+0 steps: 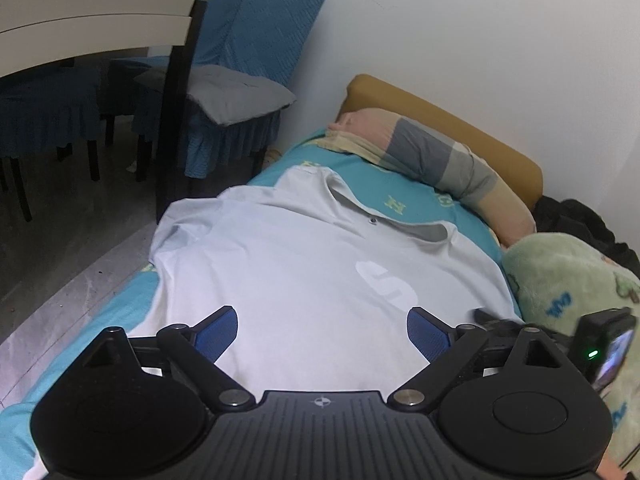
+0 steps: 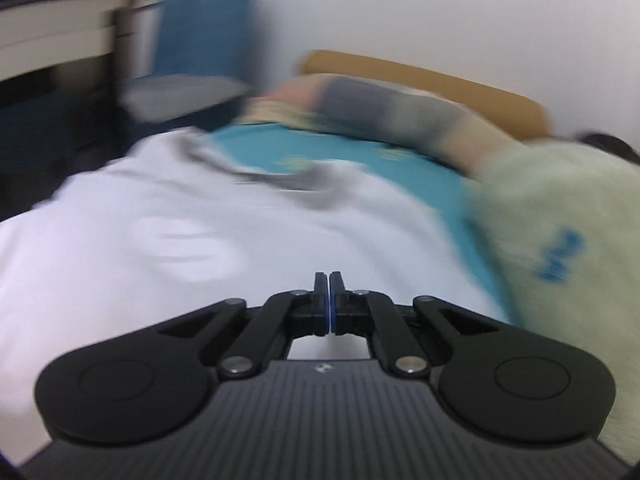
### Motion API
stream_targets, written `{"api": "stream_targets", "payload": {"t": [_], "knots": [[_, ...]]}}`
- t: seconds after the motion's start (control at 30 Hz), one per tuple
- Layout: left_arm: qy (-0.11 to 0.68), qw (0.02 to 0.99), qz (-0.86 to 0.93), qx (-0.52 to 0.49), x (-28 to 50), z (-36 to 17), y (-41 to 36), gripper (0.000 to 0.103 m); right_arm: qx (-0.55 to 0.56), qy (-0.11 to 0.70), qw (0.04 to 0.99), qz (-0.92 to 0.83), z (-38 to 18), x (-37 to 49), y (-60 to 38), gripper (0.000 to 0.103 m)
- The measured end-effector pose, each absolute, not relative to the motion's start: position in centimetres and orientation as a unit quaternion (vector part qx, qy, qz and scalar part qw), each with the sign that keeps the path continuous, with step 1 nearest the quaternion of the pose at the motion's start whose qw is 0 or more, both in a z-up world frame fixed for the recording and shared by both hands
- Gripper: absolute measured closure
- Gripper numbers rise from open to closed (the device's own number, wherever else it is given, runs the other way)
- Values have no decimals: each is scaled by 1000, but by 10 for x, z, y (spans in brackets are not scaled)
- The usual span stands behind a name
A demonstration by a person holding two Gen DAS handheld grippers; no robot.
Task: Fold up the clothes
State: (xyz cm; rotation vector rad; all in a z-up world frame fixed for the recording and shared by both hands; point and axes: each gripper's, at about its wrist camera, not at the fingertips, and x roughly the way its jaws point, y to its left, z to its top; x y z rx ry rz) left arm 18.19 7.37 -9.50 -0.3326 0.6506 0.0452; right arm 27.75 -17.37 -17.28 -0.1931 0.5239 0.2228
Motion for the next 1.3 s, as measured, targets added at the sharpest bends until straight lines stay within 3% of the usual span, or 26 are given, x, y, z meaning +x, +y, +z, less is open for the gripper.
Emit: {"api": "stream_targets", "payload": {"t": [0.17, 0.27, 0.33, 0.37, 0.4, 0.5, 0.63, 0.67, 0.7, 0.77, 0.8, 1.0, 1.13, 1.17, 1.2, 1.23, 1.27, 1.3], "knots": [[325, 930, 28, -168, 177, -96, 78, 10, -82, 253, 956, 126, -171, 259, -143, 100], [325, 930, 19, -169, 174, -95, 73, 10, -27, 253, 964, 77, -159, 255, -178, 93], [322, 932, 13, -164, 173, -93, 67, 10, 10, 247, 968, 32, -153, 252, -212, 56], [321, 933, 10, -161, 173, -93, 65, 10, 29, 240, 970, 8, -150, 249, -230, 23], [320, 934, 7, -158, 173, -92, 62, 10, 44, 225, 973, -14, -149, 245, -245, 6], [324, 933, 6, -155, 174, -95, 59, 10, 77, 228, 968, -70, -154, 245, -285, 9], [331, 931, 7, -156, 175, -101, 62, 10, 57, 294, 951, -75, -183, 266, -295, 13], [332, 930, 8, -156, 176, -102, 62, 10, 52, 310, 948, -59, -189, 270, -293, 38], [332, 930, 9, -155, 176, -102, 63, 10, 47, 325, 944, -42, -196, 275, -291, 71], [330, 931, 10, -155, 177, -102, 64, 10, 14, 330, 943, -26, -197, 279, -274, 92], [329, 932, 11, -155, 178, -101, 65, 11, -21, 314, 949, -20, -191, 276, -258, 93], [322, 933, 23, -158, 177, -100, 75, 13, -266, 215, 936, 80, -179, 242, -143, 93], [318, 934, 32, -160, 177, -99, 82, 13, -191, 258, 937, 140, -180, 231, -124, 88], [317, 934, 34, -161, 176, -99, 84, 13, -157, 269, 938, 151, -178, 228, -126, 74], [316, 934, 36, -161, 176, -99, 86, 13, -120, 278, 938, 168, -173, 221, -132, 54], [314, 935, 39, -162, 176, -98, 88, 14, -81, 280, 939, 182, -166, 212, -138, 43], [313, 935, 41, -162, 176, -98, 89, 14, -47, 278, 940, 192, -158, 200, -148, 27], [313, 936, 40, -157, 175, -98, 88, 14, -22, 273, 942, 195, -149, 188, -158, 20]]}}
